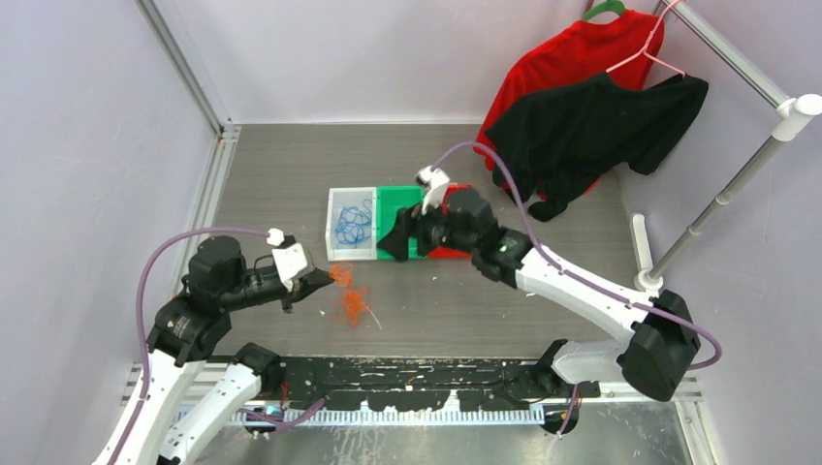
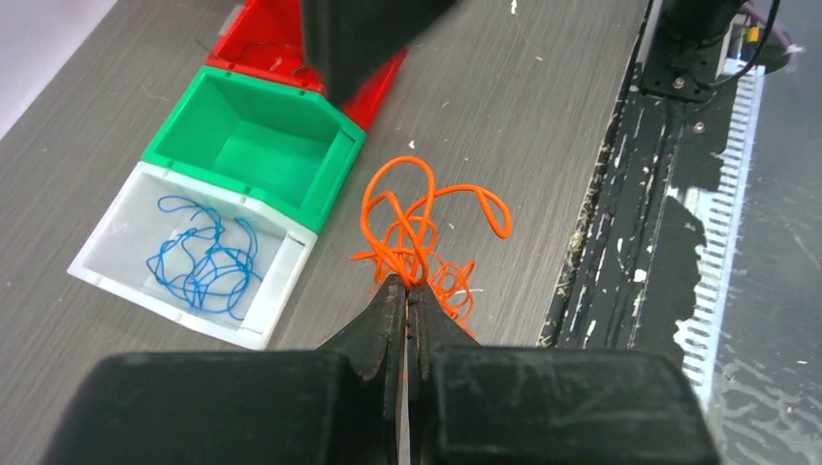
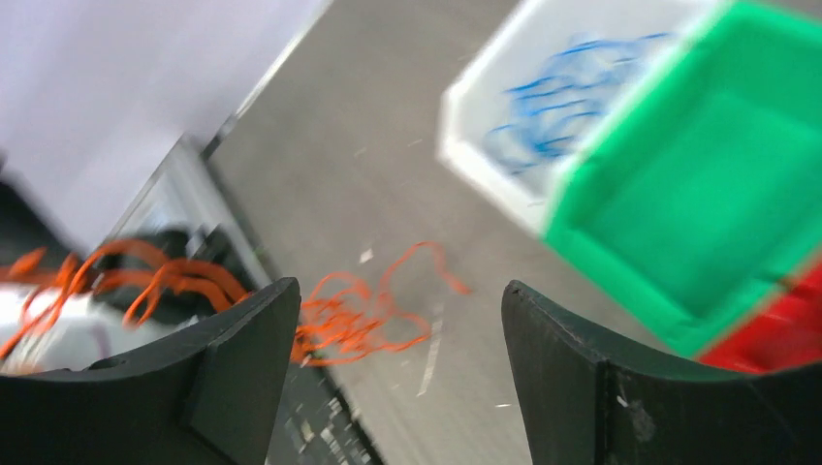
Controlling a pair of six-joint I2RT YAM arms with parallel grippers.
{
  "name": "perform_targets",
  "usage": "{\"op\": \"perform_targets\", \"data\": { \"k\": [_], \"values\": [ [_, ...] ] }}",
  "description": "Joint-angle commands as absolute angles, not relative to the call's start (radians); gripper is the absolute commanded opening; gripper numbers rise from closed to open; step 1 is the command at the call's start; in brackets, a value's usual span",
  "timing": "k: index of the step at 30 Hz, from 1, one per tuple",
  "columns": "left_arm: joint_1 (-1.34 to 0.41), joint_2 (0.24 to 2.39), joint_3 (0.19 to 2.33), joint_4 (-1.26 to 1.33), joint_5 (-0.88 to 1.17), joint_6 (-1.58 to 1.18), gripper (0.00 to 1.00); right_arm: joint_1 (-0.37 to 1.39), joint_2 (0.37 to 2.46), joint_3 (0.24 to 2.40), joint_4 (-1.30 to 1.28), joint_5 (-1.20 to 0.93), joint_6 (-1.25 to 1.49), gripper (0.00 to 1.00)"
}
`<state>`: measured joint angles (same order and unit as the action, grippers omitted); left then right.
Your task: Untangle the cables
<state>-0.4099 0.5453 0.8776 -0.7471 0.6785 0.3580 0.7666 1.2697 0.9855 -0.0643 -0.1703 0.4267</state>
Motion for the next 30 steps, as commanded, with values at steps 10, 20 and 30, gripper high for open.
{"op": "perform_targets", "data": {
  "k": [10, 20, 30],
  "values": [
    [-0.406, 0.568, 0.983, -0.722, 0.771, 0.19, 0.0, 1.025, 1.342, 0.926, 0.35, -0.319, 0.442, 0.77],
    [-0.405, 0.555, 0.995, -0.821, 0.721, 0.3, 0.0, 1.032, 1.215, 0.809, 0.441, -0.09, 0.505, 0.13],
    [-0.405, 0.542, 0.963, -0.772, 0.682, 0.299, 0.0, 1.041, 1.128, 0.798, 0.36, -0.174, 0.541, 0.6]
  ]
}}
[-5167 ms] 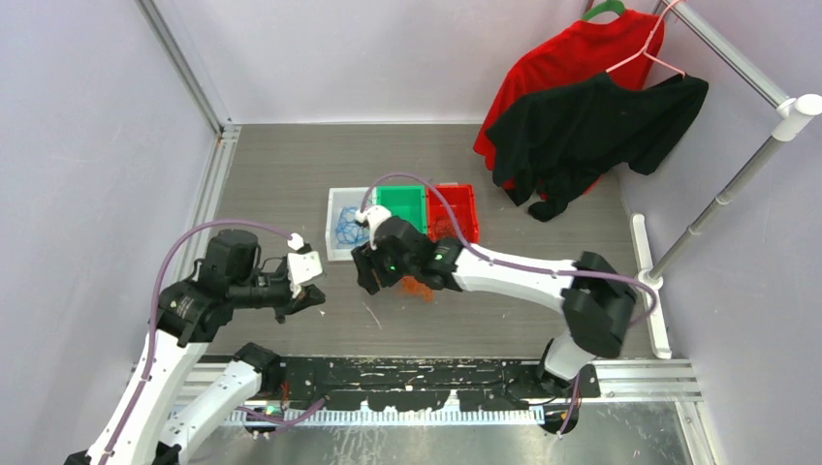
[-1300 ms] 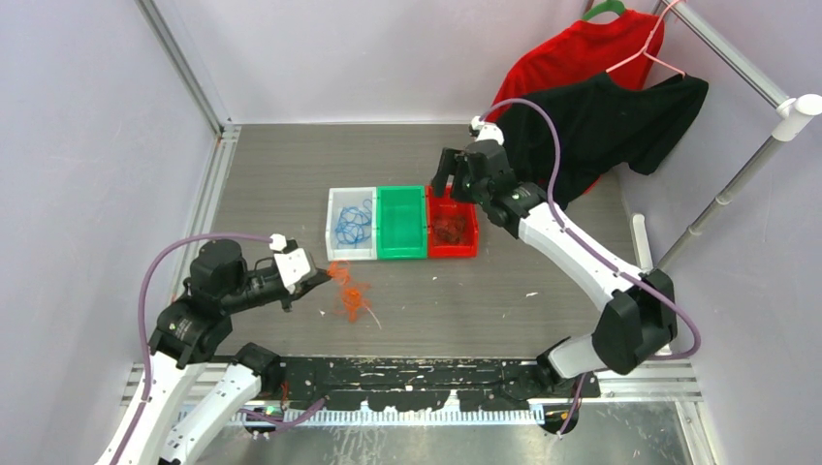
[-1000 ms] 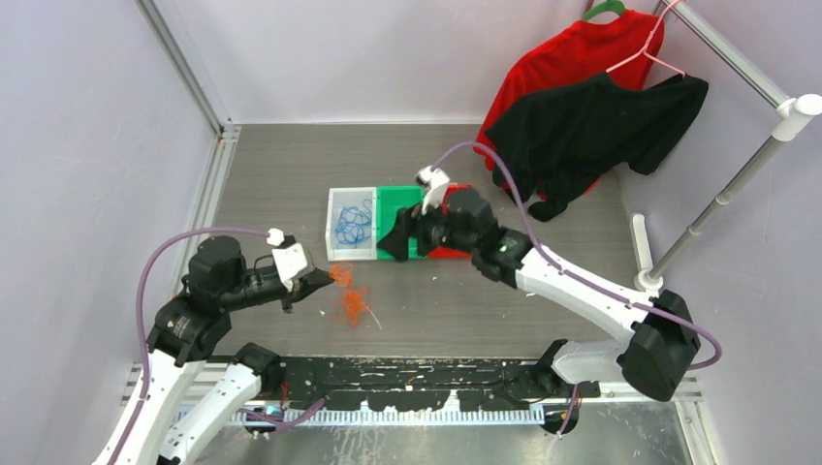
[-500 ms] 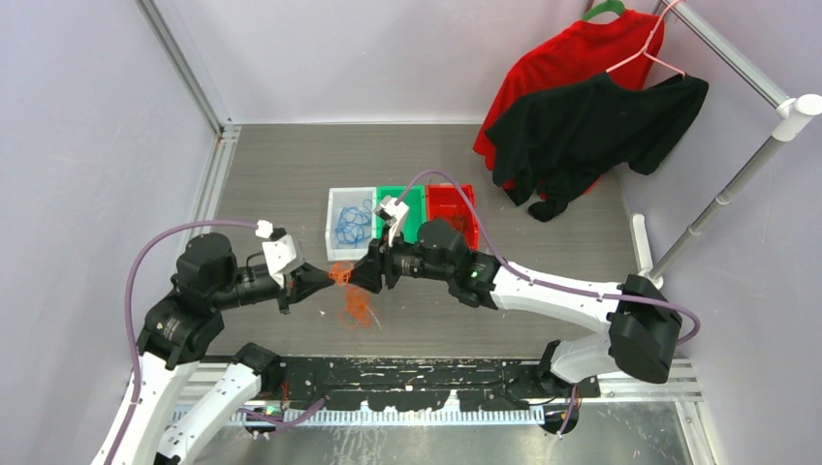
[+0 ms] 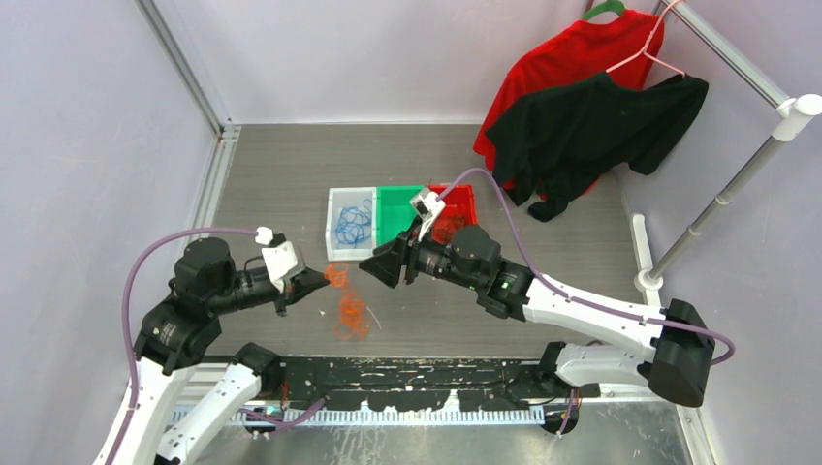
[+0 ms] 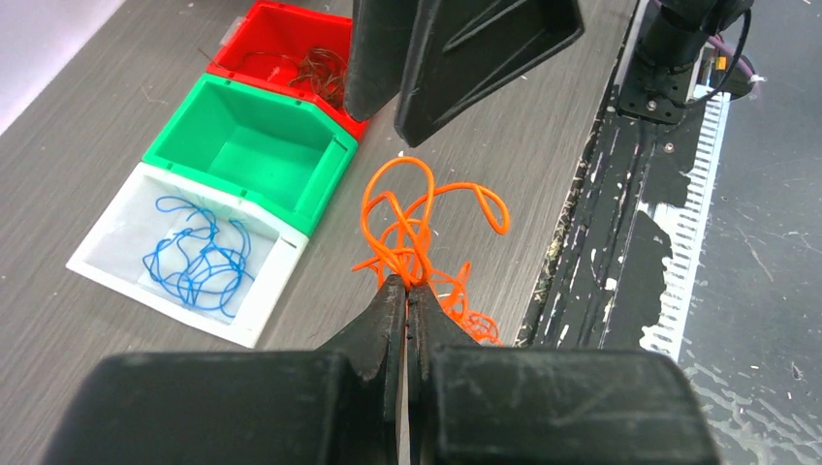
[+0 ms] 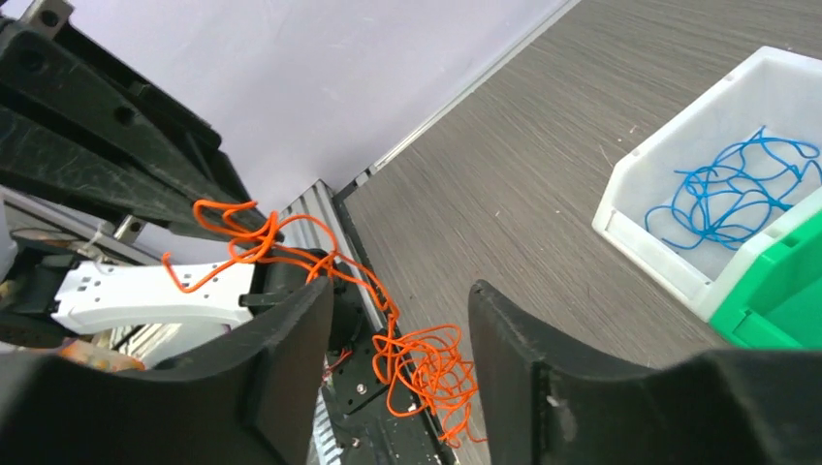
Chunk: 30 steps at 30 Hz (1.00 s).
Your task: Untangle the cables
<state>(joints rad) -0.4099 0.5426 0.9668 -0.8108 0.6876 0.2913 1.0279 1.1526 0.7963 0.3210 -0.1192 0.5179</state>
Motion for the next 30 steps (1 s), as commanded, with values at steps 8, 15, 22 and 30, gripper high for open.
{"op": "perform_targets", "data": {
  "k": [8, 15, 22, 30],
  "values": [
    [-0.406, 0.556, 0.968, -0.759, 0.673, 0.286, 0.0, 1.14, 1.181, 0.906, 0.352, -0.195, 0.5, 0.68],
    [-0.405, 0.554, 0.966, -0.765, 0.674, 0.282, 0.0, 1.18, 1.243, 0.933, 0.433, -0.088, 0.505, 0.6],
    [-0.405, 0.552, 0.976, -0.812, 0.702, 0.291, 0.0, 1.183, 1.2, 0.9, 0.503, 0.161, 0.506, 0.25],
    [-0.405, 0.56, 0.976, -0.821, 0.729, 0.297, 0.0, 1.183, 1.14, 0.853, 0.518, 0.149, 0.525, 0.13]
  ]
}}
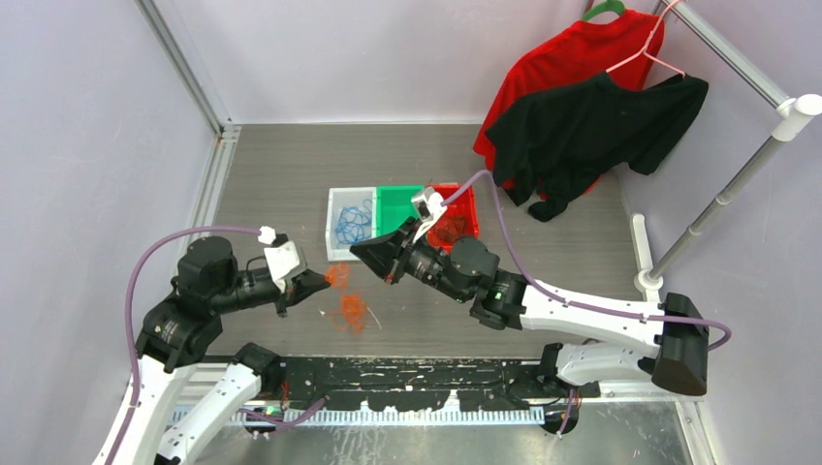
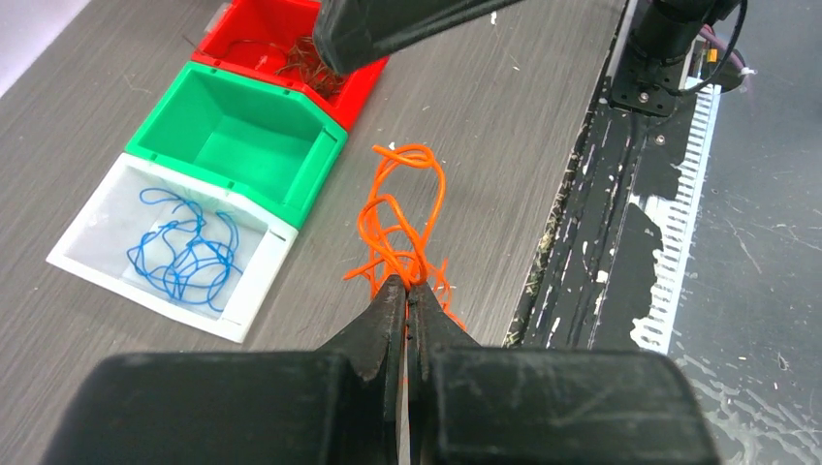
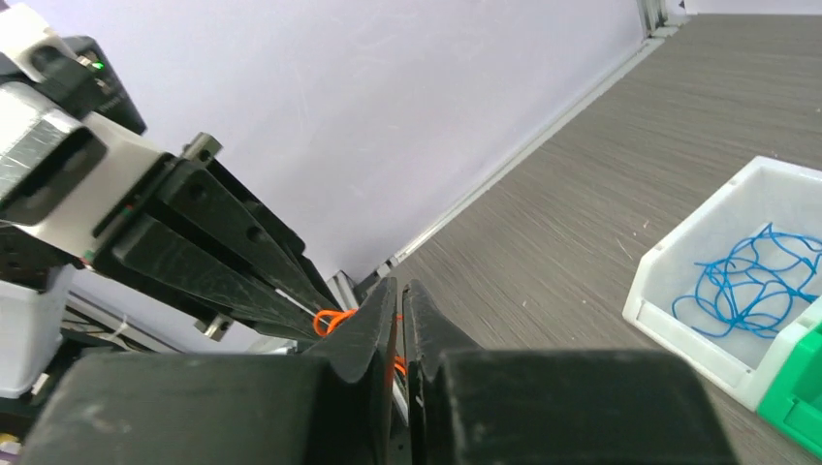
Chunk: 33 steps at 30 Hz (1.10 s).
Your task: Untangle the cables
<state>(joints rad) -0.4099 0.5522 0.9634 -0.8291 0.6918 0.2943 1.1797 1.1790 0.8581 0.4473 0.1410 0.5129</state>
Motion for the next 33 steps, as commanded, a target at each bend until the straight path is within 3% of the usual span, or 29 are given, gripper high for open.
{"op": "perform_targets", "data": {
  "k": [1, 3, 5, 6, 9, 12, 19, 24, 30, 33],
  "values": [
    [-0.405, 0.561, 0.976, -0.821, 0.729, 0.295, 0.0, 1.182, 1.137, 0.852, 0.506, 0.128, 0.529, 0.15],
    [-0.405, 0.564, 0.981, -0.821, 0.729, 0.294, 0.0, 1.183, 1.126, 0.853, 0.465, 0.097, 0.528, 0.25],
    [-0.405, 0.562, 0.984, -0.821, 0.725, 0.301, 0.0, 1.183, 1.105, 0.853, 0.419, 0.08, 0.532, 0.47],
    [-0.405, 0.56, 0.984, -0.821, 0.722, 0.304, 0.0, 1.183, 1.095, 0.854, 0.404, 0.063, 0.532, 0.53],
    [-0.405, 0.565, 0.985, -0.821, 0.723, 0.308, 0.0, 1.183, 1.1, 0.881, 0.37, -0.017, 0.529, 0.62],
    [-0.405, 0.57, 0.988, -0.821, 0.732, 0.305, 0.0, 1.183, 1.14, 0.939, 0.306, -0.085, 0.509, 0.62],
    [-0.405, 0.573, 1.006, -0.86, 0.745, 0.31, 0.0, 1.183, 1.213, 1.051, 0.204, -0.047, 0.433, 0.47],
    [-0.405, 0.571, 1.011, -0.878, 0.753, 0.318, 0.0, 1.183, 1.225, 1.085, 0.176, 0.008, 0.424, 0.04],
    [-0.405, 0.561, 1.005, -0.891, 0.739, 0.346, 0.0, 1.179, 1.136, 1.063, 0.123, 0.152, 0.408, 0.01],
    [-0.405, 0.55, 0.995, -0.874, 0.73, 0.343, 0.0, 1.177, 1.103, 1.069, 0.074, 0.11, 0.399, 0.01]
  ]
}}
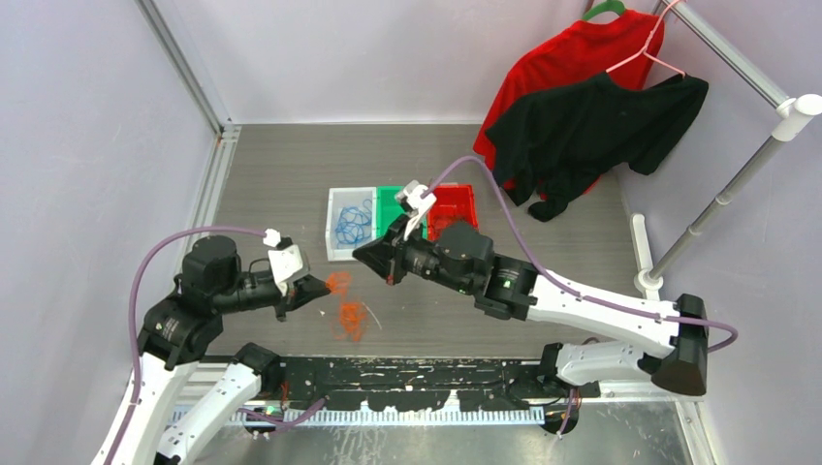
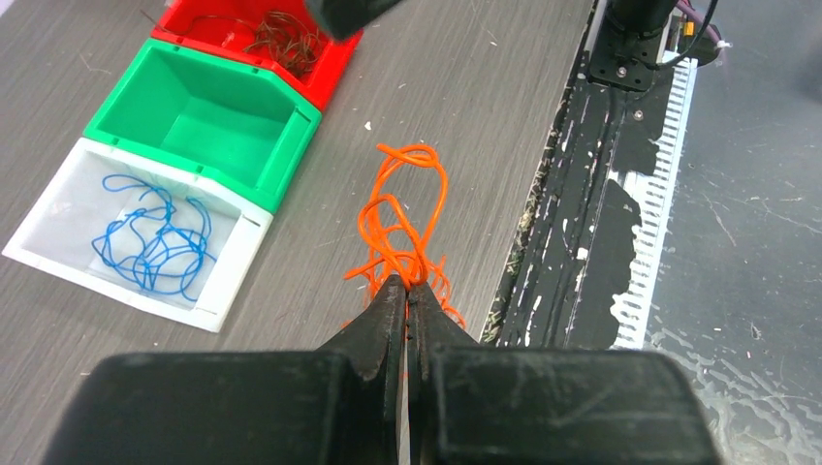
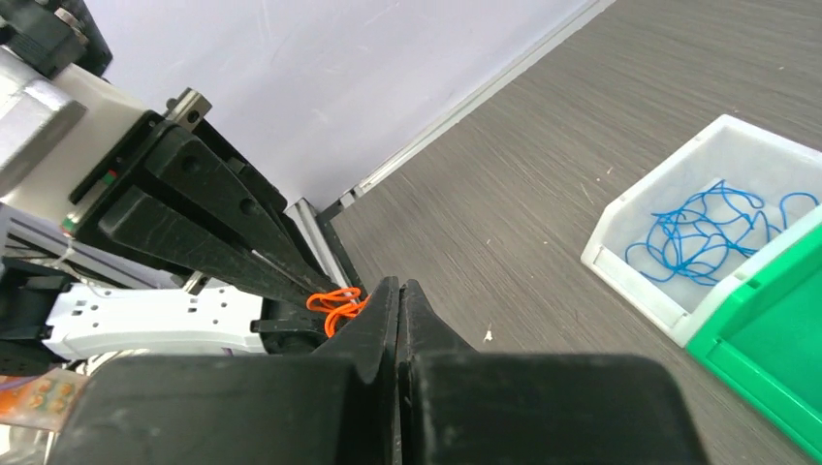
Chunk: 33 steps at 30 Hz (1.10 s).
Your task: Untangle the cables
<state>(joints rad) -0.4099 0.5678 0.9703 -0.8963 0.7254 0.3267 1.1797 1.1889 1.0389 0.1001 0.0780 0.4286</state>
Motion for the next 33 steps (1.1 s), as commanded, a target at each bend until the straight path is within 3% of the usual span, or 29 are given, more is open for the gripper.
{"op": "perform_targets", "data": {
  "k": [1, 3, 4, 7, 10, 15, 19, 22, 25, 33],
  "values": [
    [-0.405, 0.547, 0.993, -0.868, 0.731, 0.338, 0.0, 1.177, 1.104, 1.07, 0.058, 0.081, 0.397, 0.1],
    [-0.405, 0.548, 0.995, -0.861, 0.738, 0.332, 0.0, 1.177, 1.122, 1.074, 0.044, 0.005, 0.393, 0.43],
    [-0.405, 0.555, 0.995, -0.862, 0.741, 0.33, 0.0, 1.177, 1.138, 1.083, 0.035, -0.029, 0.391, 0.54],
    [-0.405, 0.565, 1.002, -0.864, 0.748, 0.324, 0.0, 1.189, 1.191, 1.121, 0.004, -0.087, 0.37, 0.64],
    [-0.405, 0.565, 1.006, -0.866, 0.75, 0.324, 0.0, 1.194, 1.238, 1.153, -0.009, -0.121, 0.354, 0.65],
    [-0.405, 0.563, 1.012, -0.872, 0.746, 0.327, 0.0, 1.193, 1.283, 1.188, -0.011, -0.123, 0.347, 0.55],
    [-0.405, 0.562, 1.011, -0.875, 0.748, 0.328, 0.0, 1.193, 1.292, 1.198, -0.007, -0.055, 0.342, 0.25],
    [-0.406, 0.558, 1.004, -0.887, 0.746, 0.345, 0.0, 1.193, 1.251, 1.164, 0.034, -0.011, 0.348, 0.1],
    [-0.405, 0.553, 0.988, -0.894, 0.738, 0.371, 0.0, 1.192, 1.205, 1.14, 0.042, 0.014, 0.346, 0.01],
    [-0.406, 0.534, 0.963, -0.895, 0.667, 0.427, 0.0, 1.187, 1.093, 1.092, 0.004, 0.106, 0.319, 0.01]
  ]
}}
